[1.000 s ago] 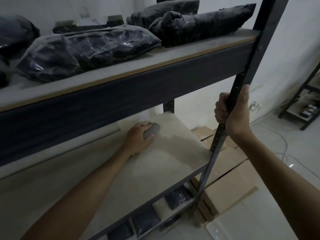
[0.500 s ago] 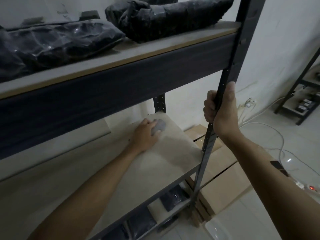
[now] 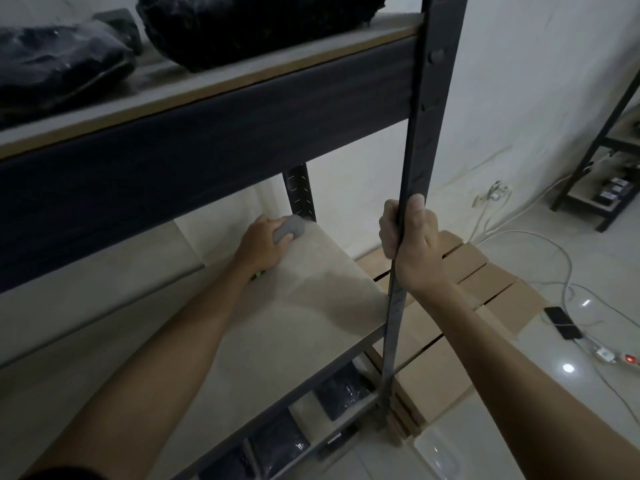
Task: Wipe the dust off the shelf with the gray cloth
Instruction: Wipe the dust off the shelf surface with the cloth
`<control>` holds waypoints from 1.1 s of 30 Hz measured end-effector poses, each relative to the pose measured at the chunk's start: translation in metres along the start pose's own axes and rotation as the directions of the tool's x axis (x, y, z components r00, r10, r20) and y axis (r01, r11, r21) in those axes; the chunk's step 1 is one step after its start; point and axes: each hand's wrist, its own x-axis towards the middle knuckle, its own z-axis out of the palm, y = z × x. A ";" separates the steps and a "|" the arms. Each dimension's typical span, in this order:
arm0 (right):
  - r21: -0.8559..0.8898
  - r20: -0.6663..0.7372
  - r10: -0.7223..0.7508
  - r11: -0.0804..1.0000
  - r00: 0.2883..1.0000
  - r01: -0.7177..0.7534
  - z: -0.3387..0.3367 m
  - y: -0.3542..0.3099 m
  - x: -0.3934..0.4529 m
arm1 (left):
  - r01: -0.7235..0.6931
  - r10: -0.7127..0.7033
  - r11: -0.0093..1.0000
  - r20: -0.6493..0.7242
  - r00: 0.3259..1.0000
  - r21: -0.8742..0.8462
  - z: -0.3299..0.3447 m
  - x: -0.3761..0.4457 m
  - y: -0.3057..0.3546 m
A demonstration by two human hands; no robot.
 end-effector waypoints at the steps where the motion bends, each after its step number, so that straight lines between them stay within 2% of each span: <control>1: 0.004 -0.002 -0.007 1.000 1.000 0.007 0.000 0.001 0.001 | 0.008 -0.008 1.000 0.005 1.000 0.003 0.001 -0.001 0.002; 3: 0.015 -0.012 -0.010 1.000 1.000 0.010 0.000 0.004 0.001 | -0.011 0.011 1.000 0.013 1.000 0.010 0.007 -0.008 0.011; 7: 0.032 -0.011 -0.014 0.999 1.000 0.015 -0.001 0.009 0.001 | -0.262 0.268 0.963 0.119 0.956 -0.060 0.021 -0.039 0.039; 9: 0.016 -0.008 -0.019 1.000 1.000 0.019 -0.002 0.010 0.002 | -0.337 0.345 0.938 0.147 0.927 -0.076 0.015 -0.032 0.041; 14: -0.016 -0.019 -0.018 1.000 1.000 0.018 -0.002 0.015 0.005 | -0.286 0.285 0.958 -0.037 0.958 -0.028 -0.010 0.024 0.034; 19: 0.011 -0.003 -0.024 1.000 1.000 0.024 -0.003 0.018 0.006 | -0.313 0.309 0.947 -0.053 0.949 -0.078 0.008 0.017 0.021; 21: 0.019 -0.004 -0.030 0.999 1.000 0.030 -0.003 0.018 0.006 | -0.316 0.315 0.942 -0.021 0.949 -0.112 0.010 0.009 0.021; 23: 0.021 -0.006 -0.032 0.999 0.999 0.032 -0.003 0.019 0.006 | -0.377 0.387 0.912 0.036 0.921 -0.159 0.011 -0.005 0.028; 25: 0.021 -0.005 -0.035 0.999 0.999 0.035 -0.003 0.019 0.006 | -0.402 0.435 0.890 0.142 0.889 -0.213 0.015 -0.022 0.034; 28: 0.021 0.002 -0.031 0.999 1.000 0.031 -0.002 0.016 0.006 | -0.392 0.429 0.901 0.243 0.870 -0.188 0.012 -0.025 0.034; 33: 0.047 0.014 -0.026 0.999 1.000 0.026 -0.001 0.013 0.005 | -0.330 0.345 0.915 0.025 0.938 -0.232 0.005 0.025 0.041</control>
